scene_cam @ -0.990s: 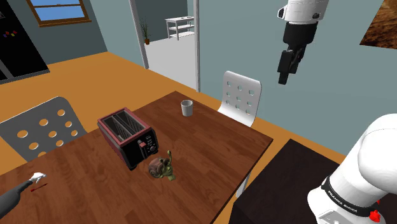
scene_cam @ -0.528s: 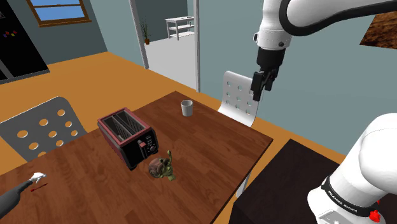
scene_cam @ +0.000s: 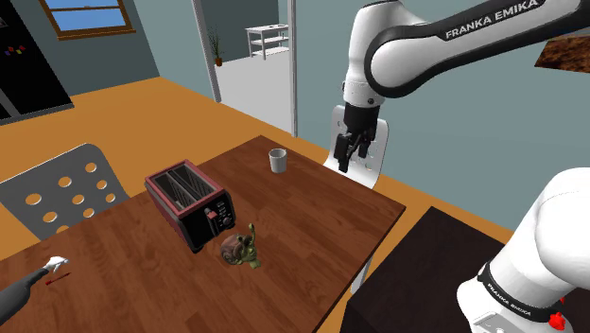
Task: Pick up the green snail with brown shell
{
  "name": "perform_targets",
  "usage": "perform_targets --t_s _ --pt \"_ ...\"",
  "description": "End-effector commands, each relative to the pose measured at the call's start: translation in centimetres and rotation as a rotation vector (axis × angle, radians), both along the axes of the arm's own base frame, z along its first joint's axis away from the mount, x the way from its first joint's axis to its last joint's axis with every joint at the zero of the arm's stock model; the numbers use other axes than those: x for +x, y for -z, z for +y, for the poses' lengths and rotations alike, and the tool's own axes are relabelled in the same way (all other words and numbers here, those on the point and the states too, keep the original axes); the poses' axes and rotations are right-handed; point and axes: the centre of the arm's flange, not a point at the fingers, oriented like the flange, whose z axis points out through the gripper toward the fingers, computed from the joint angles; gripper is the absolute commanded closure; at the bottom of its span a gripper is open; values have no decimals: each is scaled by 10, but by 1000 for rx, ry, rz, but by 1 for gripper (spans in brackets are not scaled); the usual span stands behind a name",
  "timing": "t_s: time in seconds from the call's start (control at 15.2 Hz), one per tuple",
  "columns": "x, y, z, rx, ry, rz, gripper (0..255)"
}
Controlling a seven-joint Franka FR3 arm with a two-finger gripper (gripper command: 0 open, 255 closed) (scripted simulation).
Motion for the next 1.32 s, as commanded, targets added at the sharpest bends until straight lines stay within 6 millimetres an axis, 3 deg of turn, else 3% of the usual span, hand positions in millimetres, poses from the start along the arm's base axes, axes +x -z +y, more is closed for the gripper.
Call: perform_targets --t_s 0.0,1.25 --pt "11 19 11 15 3 -5 0" --pt "141 175 136 150 23 -33 0"
